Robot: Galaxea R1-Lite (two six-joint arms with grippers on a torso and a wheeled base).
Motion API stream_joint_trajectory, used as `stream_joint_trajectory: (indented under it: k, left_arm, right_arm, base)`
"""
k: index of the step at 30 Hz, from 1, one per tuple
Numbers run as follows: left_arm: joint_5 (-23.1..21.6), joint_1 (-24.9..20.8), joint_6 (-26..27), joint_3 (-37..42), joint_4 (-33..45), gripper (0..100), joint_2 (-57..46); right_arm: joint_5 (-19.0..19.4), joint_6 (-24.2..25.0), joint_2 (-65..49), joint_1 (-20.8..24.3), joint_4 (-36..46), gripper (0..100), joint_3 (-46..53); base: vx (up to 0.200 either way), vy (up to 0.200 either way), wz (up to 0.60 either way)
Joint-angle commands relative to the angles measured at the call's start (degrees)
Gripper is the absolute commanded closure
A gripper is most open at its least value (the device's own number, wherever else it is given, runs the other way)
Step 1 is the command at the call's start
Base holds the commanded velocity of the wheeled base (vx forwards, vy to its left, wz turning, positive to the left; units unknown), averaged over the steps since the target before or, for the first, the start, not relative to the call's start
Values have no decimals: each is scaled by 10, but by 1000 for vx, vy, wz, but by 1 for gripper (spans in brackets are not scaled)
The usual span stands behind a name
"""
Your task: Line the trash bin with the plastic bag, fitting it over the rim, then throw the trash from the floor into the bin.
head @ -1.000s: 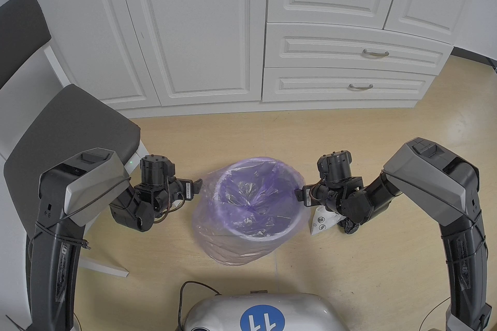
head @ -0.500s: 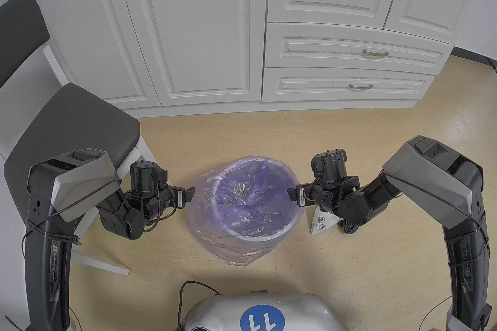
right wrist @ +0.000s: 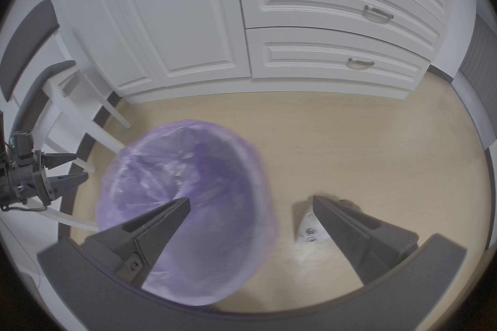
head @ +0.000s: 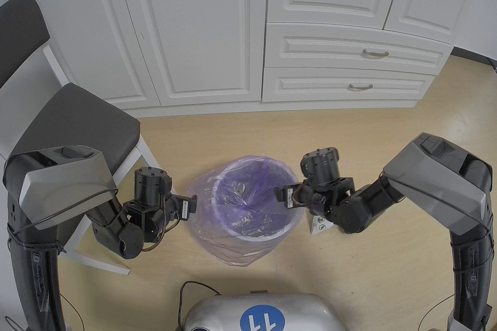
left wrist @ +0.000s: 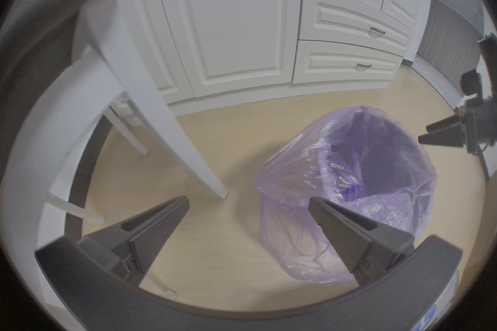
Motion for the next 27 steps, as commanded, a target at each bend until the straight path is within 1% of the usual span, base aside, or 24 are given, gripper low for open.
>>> stream_joint_trajectory:
  k: [1, 3, 5, 7, 9, 10, 14, 15, 18, 22, 23, 24, 27]
  left_arm:
    - [37, -40, 0, 54, -39, 0, -49]
    - [43, -47, 0, 70, -61, 0, -54]
    - [43, -52, 0, 89, -80, 0, -64]
    - [43, -58, 0, 107, -99, 0, -70]
    - [43, -59, 0, 122, -115, 0, -74]
    - [43, -59, 0, 130, -122, 0, -76]
    - [43, -59, 0, 154, -152, 0, -77]
    - [43, -58, 0, 171, -174, 0, -75]
    - [43, -56, 0, 194, -204, 0, -73]
    - [43, -51, 0, 217, -234, 0, -75]
    - [43, -51, 0, 218, -235, 0, -75]
    - [43, -49, 0, 226, -240, 0, -77]
    - [43, -49, -1, 233, -247, 0, -77]
  right_arm:
    - [-30, 36, 22, 60, -21, 0, -17]
    - [-43, 51, 35, 77, -32, 0, -38]
    - [-43, 68, 49, 90, -35, 0, -60]
    - [-40, 97, 70, 101, -37, 0, -87]
    - [-37, 113, 86, 102, -37, 0, -110]
    - [-37, 117, 92, 102, -36, 100, -123]
    - [-32, 128, 110, 100, -35, 100, -154]
    - [-27, 134, 122, 100, -30, 100, -169]
    - [-16, 134, 135, 96, -16, 100, -177]
    - [-4, 134, 129, 99, 64, 100, -171]
    - [-3, 134, 129, 100, 67, 100, -171]
    - [-1, 135, 122, 104, 106, 100, -167]
    - [5, 133, 114, 113, 119, 100, -147]
  base:
    - [0, 0, 0]
    - [0, 0, 0]
    - [0, 0, 0]
    - [0, 0, 0]
    - [0, 0, 0]
    - [0, 0, 0]
    - [0, 0, 0]
    - [0, 0, 0]
    - [0, 0, 0]
    - [0, 0, 0]
    - [0, 0, 0]
    - [0, 0, 0]
    - [0, 0, 0]
